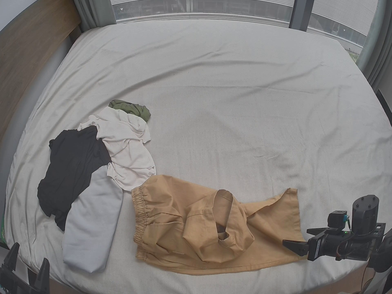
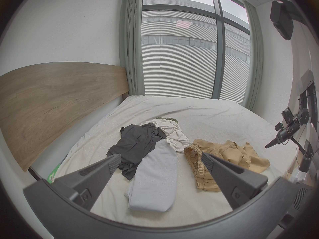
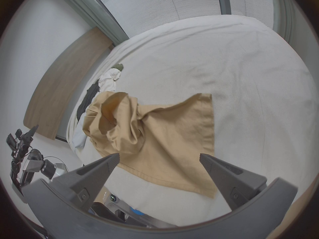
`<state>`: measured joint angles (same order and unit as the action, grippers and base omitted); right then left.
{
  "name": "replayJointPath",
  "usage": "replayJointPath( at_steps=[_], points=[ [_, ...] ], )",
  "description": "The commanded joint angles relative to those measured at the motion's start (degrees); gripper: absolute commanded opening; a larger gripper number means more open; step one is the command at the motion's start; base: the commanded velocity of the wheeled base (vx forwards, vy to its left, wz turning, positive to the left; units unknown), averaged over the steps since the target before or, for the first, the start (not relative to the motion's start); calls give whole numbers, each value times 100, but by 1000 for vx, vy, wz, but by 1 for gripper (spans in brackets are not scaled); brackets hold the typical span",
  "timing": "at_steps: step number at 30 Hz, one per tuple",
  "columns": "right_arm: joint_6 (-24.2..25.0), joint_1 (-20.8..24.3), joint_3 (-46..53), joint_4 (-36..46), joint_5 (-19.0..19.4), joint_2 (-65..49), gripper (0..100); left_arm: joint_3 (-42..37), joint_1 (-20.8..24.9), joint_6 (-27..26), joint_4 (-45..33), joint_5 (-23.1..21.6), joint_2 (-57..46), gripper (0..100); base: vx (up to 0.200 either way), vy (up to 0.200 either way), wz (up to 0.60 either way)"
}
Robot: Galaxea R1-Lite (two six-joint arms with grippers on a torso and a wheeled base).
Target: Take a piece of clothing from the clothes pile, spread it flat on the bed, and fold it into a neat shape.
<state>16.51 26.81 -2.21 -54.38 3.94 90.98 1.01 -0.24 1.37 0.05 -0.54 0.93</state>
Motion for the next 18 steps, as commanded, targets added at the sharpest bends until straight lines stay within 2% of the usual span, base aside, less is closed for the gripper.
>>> replayJointPath(
  at_steps=[1,4,10,13,18],
  points=[
    [2,237,-263,-2,11,-89,100,-101,-2,4,4,1,-93,100,0,0,0],
    [-7,395,-465,-2,19,-71,100,-101,-2,4,4,1,-93,100,0,0,0],
    [2,571,-922,7,292,219,100,-101,-2,4,4,1,-93,100,0,0,0],
    [2,571,-1019,7,309,306,100,-101,-2,4,-5,1,-93,100,0,0,0],
    [-7,870,-1493,15,318,588,100,-101,-2,4,4,1,-93,100,0,0,0]
  ],
)
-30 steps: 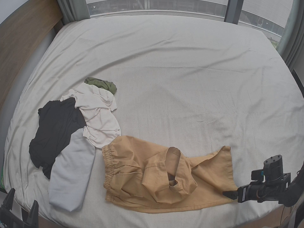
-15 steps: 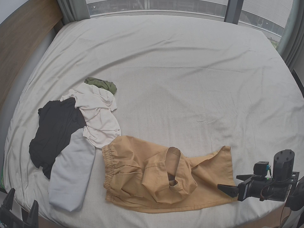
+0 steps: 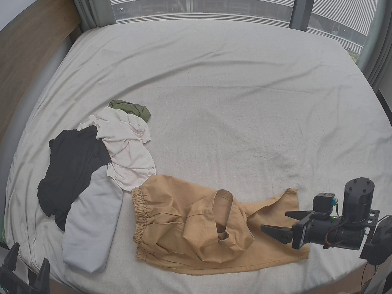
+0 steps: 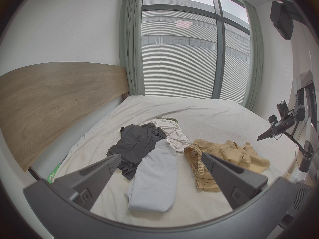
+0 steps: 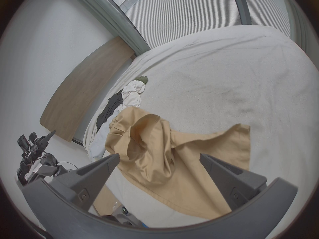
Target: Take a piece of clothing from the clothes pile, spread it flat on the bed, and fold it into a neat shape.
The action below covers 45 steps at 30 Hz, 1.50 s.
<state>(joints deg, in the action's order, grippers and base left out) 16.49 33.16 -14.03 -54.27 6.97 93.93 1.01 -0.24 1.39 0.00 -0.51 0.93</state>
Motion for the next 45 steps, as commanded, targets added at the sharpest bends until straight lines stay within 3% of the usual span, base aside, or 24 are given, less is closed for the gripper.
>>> replayJointPath(
  at_steps=[1,8,22,45],
  points=[
    [-6,323,-372,22,23,310,100,-101,-2,2,9,-2,-93,100,0,0,0],
    [-6,736,-803,40,59,679,100,-101,-2,2,9,-2,-93,100,0,0,0],
    [21,947,-1655,75,85,1497,100,-101,-2,10,0,-2,-93,100,0,0,0],
    [12,1246,-2236,92,85,2218,100,-101,-2,2,0,-2,-93,100,0,0,0]
  ],
)
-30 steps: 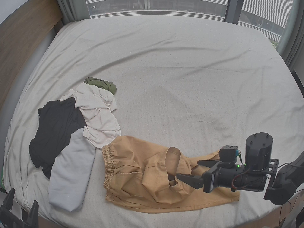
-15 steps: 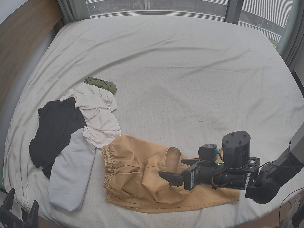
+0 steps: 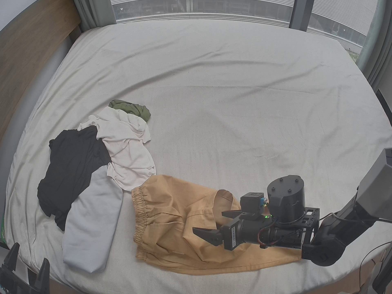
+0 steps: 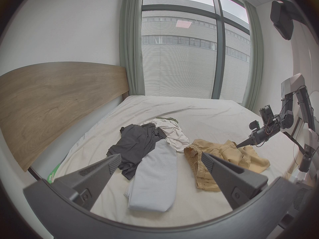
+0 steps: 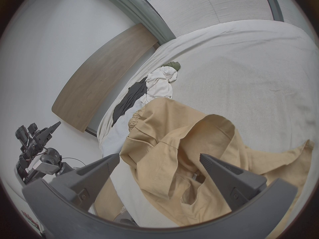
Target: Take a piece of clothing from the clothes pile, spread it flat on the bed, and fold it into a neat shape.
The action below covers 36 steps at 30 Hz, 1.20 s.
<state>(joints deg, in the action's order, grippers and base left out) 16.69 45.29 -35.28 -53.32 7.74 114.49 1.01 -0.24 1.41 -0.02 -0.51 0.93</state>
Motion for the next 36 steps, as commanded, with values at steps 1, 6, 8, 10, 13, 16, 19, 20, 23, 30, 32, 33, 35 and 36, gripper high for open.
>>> replayJointPath(
  at_steps=[1,6,8,10,13,16,19,20,23,30,32,33,35,36],
  points=[
    [-8,42,-181,6,8,179,100,-101,-2,-1,2,-2,-93,100,0,0,0],
    [1,165,-357,120,8,310,100,-101,-2,-1,2,-2,-93,100,0,0,0],
    [1,208,-436,94,8,398,100,-101,-2,-1,2,-2,-93,100,0,0,0],
    [1,226,-515,103,8,442,100,-101,-2,-1,2,-2,-93,100,0,0,0],
    [1,252,-585,103,8,504,100,-101,-2,8,2,-2,-93,100,0,0,0],
    [27,261,-629,103,8,521,100,-101,-2,8,2,-2,-93,100,0,0,0],
    [106,288,-682,103,8,548,100,-101,-2,8,2,-2,-93,100,0,0,0],
    [115,314,-691,103,8,556,100,-101,-2,8,2,-2,-93,100,0,0,0],
    [115,332,-708,94,8,609,100,-101,-2,8,11,-2,-93,100,0,0,0],
    [133,340,-814,68,-1,741,100,-101,-2,8,2,-2,-93,100,0,0,0],
    [133,340,-867,6,-9,820,0,-101,-2,8,11,-2,-93,100,0,0,0],
    [142,332,-911,-82,-18,873,0,-101,-2,8,2,-2,-93,100,0,0,0],
    [159,332,-946,-205,-27,952,0,-101,-2,8,2,-2,-93,100,0,0,0],
    [159,332,-981,-249,-36,996,0,-101,-2,8,2,-2,-93,100,0,0,0]
  ],
)
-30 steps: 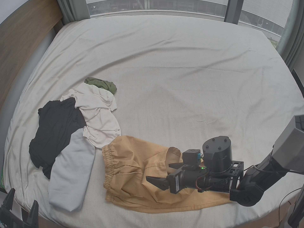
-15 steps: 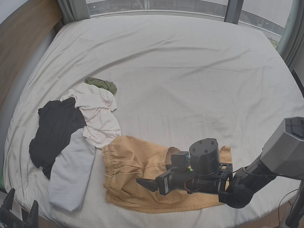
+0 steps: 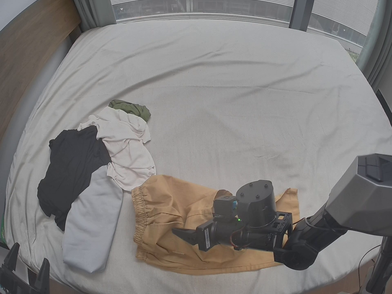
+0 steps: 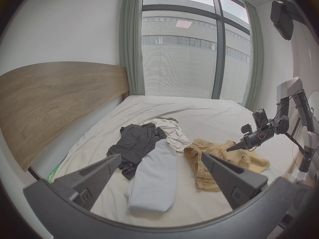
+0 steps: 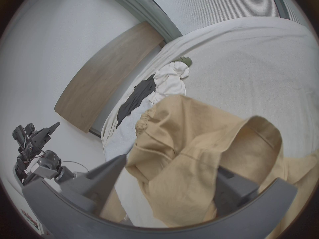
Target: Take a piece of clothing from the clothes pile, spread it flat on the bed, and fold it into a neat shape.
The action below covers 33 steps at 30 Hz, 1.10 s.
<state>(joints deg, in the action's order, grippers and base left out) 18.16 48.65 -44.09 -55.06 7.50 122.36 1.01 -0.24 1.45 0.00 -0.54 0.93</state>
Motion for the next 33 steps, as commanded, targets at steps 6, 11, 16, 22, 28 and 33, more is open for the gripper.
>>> replayJointPath(
  at_steps=[6,11,16,22,28,33],
  points=[
    [170,-5,-170,-162,-82,236,0,-101,-2,4,0,1,-93,100,0,0,0],
    [240,4,-143,-171,-99,192,0,-101,-2,4,0,1,-93,100,0,0,0],
    [293,4,-64,-154,-108,139,0,-101,-2,4,9,1,-93,100,0,0,0],
    [302,-14,-108,-312,-117,174,100,-101,-2,4,0,1,-93,100,0,0,0],
    [302,-66,-258,-250,-214,201,100,-101,-2,4,0,1,-93,100,0,0,0],
    [302,-102,-302,-250,-284,245,0,-101,-2,4,0,1,-93,100,0,0,0]
  ],
)
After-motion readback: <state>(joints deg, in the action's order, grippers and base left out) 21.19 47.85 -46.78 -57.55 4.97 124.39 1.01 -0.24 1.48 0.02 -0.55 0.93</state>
